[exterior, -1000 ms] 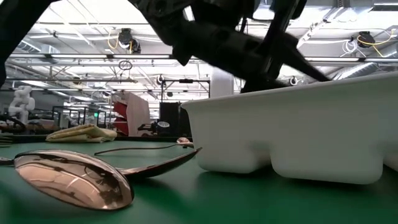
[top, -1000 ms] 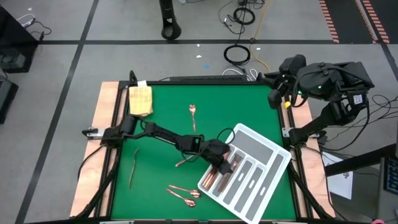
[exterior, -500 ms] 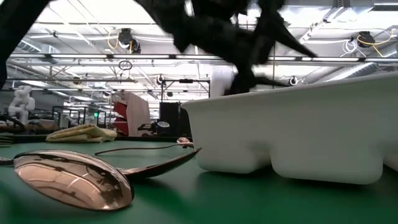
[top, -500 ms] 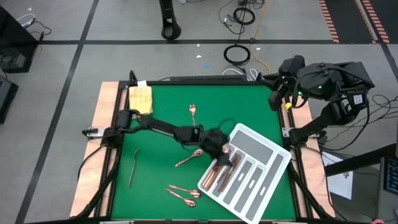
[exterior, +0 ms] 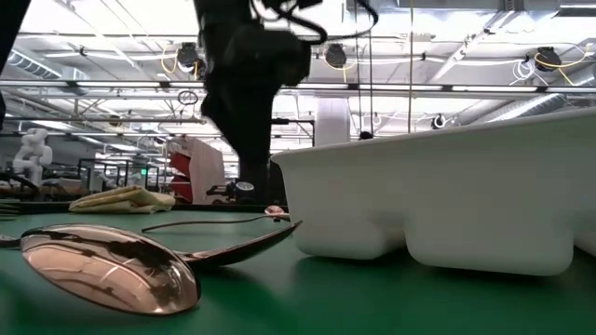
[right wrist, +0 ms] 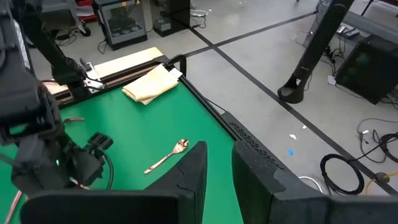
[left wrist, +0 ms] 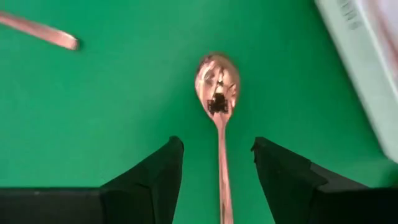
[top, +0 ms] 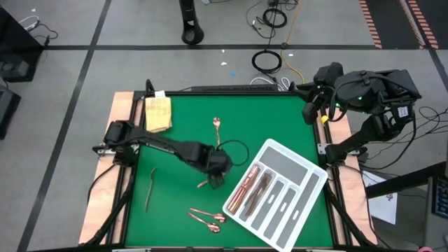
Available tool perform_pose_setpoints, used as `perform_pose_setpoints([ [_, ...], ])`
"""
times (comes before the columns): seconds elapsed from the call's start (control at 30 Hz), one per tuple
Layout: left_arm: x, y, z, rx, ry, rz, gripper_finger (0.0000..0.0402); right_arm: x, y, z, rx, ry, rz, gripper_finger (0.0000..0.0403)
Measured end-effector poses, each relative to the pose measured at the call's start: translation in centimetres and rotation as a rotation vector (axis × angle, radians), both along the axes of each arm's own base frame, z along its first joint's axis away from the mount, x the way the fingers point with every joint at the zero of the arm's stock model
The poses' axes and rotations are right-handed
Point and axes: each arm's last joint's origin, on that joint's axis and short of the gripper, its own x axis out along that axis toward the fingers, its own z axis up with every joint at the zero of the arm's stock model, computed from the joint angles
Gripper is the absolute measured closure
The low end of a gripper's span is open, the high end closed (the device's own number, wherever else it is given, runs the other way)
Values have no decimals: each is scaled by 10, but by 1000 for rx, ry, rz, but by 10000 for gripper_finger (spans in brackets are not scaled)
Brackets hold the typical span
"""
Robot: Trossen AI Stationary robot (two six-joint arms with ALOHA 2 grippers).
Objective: Sort silverware
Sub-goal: Put the gold spoon into the white cutlery tray
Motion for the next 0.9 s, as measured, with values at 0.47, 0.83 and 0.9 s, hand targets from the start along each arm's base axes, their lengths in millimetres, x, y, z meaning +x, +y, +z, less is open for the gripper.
perform_pose_setpoints([
  [0.47,-10,9,-55,-46,-6,10,199,2,0,0,9,-5,-12,339],
  [0.83,-7,6,-51,-135,-43,-15,199,2,0,0,14,-11,-20,339],
  [0.9,-6,5,-50,-152,-59,-20,199,2,0,0,14,-11,-21,339],
])
